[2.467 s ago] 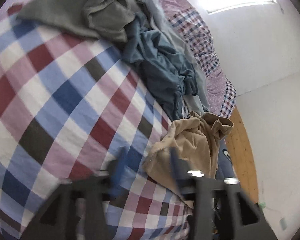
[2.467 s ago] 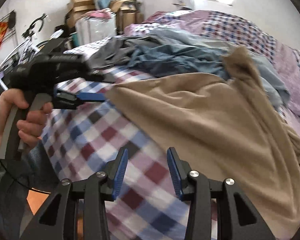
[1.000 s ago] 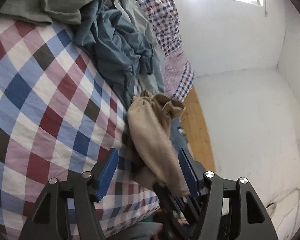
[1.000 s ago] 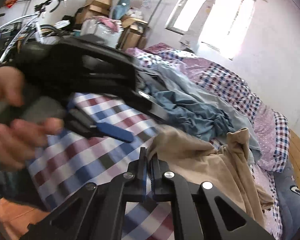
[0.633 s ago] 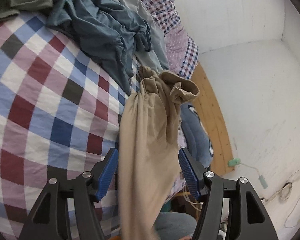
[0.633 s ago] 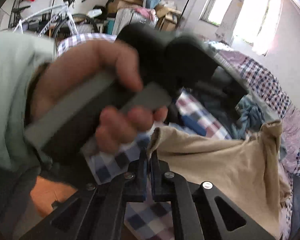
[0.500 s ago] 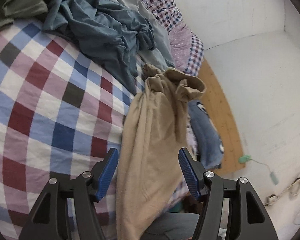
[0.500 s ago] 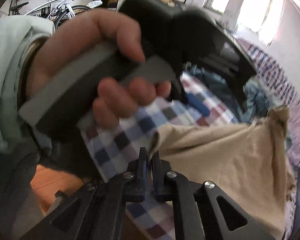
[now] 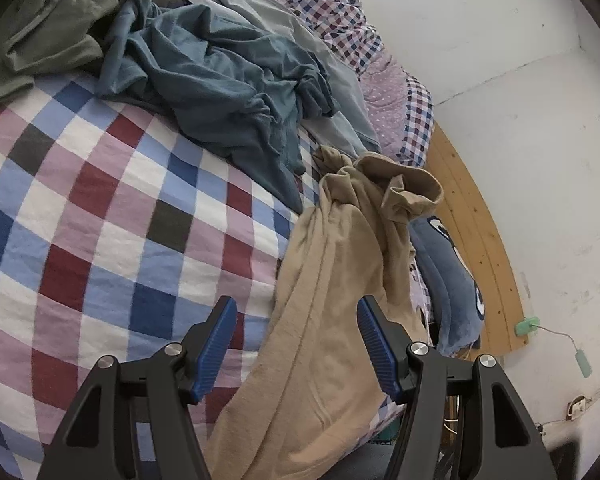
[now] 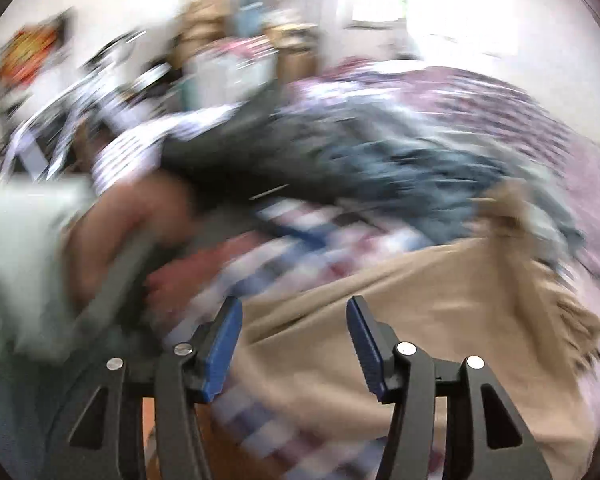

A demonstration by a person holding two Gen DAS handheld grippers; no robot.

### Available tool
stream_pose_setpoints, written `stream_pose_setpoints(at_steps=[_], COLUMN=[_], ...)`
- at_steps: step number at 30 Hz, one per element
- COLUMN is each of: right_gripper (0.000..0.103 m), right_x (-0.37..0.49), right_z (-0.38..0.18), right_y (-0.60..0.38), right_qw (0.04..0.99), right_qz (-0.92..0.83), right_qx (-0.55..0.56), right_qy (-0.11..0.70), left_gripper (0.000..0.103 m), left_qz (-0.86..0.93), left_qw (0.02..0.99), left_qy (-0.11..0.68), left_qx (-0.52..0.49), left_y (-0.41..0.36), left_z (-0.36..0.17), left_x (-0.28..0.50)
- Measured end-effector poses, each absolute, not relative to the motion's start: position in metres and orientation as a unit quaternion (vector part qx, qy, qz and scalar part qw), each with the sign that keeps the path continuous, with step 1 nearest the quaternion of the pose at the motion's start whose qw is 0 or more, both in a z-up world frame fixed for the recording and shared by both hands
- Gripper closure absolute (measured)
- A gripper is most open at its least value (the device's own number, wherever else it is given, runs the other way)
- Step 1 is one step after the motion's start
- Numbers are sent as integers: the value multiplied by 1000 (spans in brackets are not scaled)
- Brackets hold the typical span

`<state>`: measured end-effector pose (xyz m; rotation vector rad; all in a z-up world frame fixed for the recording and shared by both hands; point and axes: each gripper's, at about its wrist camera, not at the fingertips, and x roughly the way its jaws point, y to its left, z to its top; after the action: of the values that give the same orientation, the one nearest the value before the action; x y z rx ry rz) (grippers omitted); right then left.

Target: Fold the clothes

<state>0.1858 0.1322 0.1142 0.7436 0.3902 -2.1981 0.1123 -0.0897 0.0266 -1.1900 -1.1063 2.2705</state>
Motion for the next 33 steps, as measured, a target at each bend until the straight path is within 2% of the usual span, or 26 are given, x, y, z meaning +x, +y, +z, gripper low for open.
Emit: stream_pose_setpoints(at_steps=[6,9,12,13,15,16,17,26,29,33], right_gripper=[45,45,53,56,74,93,98,100,100,100], right_x=[93,52,21,14,5,2,0,-10,3,14], right_z=[154,151,141,137,131,129,128,196,213,206], right_y=[161,155,143,139,137,140,144,262,319,394], right_qw=[271,253,242,241,239,234,229,106,30,-91], right_qz=[-919,-920,-914,-912,-908,-908,-909,-959,-973,-966], right_qx=[277,291,318,324,335,337,338,262,224,210], right_qy=[66,62,73,78,84,86,87,10,-45,-122], left_gripper=[37,37,37,37,37,37,37,39,39,40], left_qz=[806,807,807,808,809,809,810,817,820,824], left_qw=[163,162,163,165,167,169,171,179,179,178], left_qy=[-397,-398,-398,-397,-393,-390,-388,-382,-379,-374], left_qx=[-409,-406,-404,-404,-405,-405,-405,-393,-389,-386], left_y=[-97,-97,-94,-93,-90,-88,-87,-78,-74,-68], left_z=[29,30,29,30,30,31,31,37,39,39], left_x=[110,107,103,101,97,95,94,86,85,85])
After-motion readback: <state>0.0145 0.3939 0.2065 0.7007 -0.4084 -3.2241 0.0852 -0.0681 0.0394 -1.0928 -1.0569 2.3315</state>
